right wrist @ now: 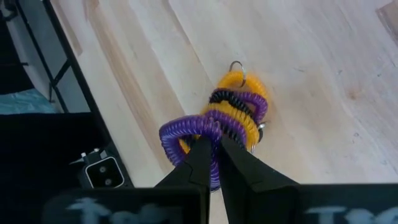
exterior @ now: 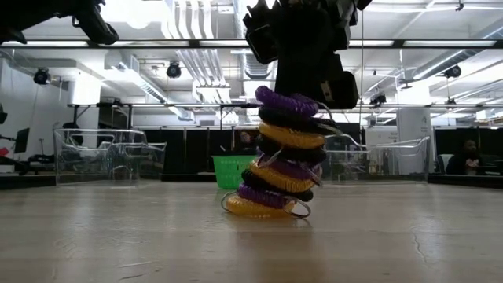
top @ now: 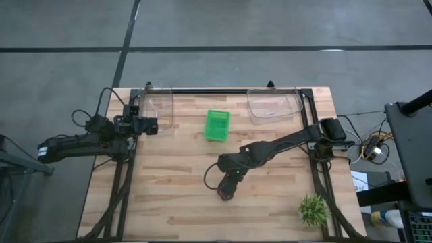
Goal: Sort spring keychains
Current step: Put the top purple spring keychain into the right transparent bin
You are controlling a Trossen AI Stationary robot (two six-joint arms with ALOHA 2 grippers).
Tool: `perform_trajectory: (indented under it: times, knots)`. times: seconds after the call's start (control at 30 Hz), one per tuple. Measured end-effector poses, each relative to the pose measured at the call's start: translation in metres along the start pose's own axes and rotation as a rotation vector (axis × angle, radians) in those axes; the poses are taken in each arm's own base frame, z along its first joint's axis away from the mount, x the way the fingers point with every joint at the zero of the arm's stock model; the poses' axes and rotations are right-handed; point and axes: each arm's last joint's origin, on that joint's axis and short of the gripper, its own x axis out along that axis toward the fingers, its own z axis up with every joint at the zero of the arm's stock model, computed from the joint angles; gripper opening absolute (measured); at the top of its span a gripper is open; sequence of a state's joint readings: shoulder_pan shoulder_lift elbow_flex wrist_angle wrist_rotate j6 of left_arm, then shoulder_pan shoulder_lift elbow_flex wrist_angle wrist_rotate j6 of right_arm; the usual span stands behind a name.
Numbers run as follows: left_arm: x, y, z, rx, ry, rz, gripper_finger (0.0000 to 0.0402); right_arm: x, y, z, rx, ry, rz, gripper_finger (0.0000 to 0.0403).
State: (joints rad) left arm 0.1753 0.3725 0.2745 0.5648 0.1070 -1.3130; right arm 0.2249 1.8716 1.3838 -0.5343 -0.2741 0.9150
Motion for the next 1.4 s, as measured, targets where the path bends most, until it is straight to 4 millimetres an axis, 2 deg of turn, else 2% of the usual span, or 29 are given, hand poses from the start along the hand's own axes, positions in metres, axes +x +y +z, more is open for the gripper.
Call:
perform_trajectory:
  times: [0.5, 0.73, 1.03, 1.4]
  knots:
    - [0.0, 0.0, 0.0, -0.001, 0.001, 0.001, 0.0003, -0.006, 0.002, 0.0, 0.004, -0.006, 0.006, 0.0012]
    - [0.0, 0.0, 0.0, 0.0, 0.001, 0.001, 0.0003, -0.015, 0.007, 0.007, 0.002, -0.024, 0.003, 0.0012]
    - [0.0, 0.0, 0.0, 0.0, 0.001, 0.001, 0.0003, -0.041, 0.005, 0.017, 0.006, 0.009, -0.139, 0.0012]
    - [0.0, 0.0, 0.0, 0.0, 0.001, 0.001, 0.0003, -0.086, -0.006, 0.035, 0.073, -0.009, -0.362, 0.0012]
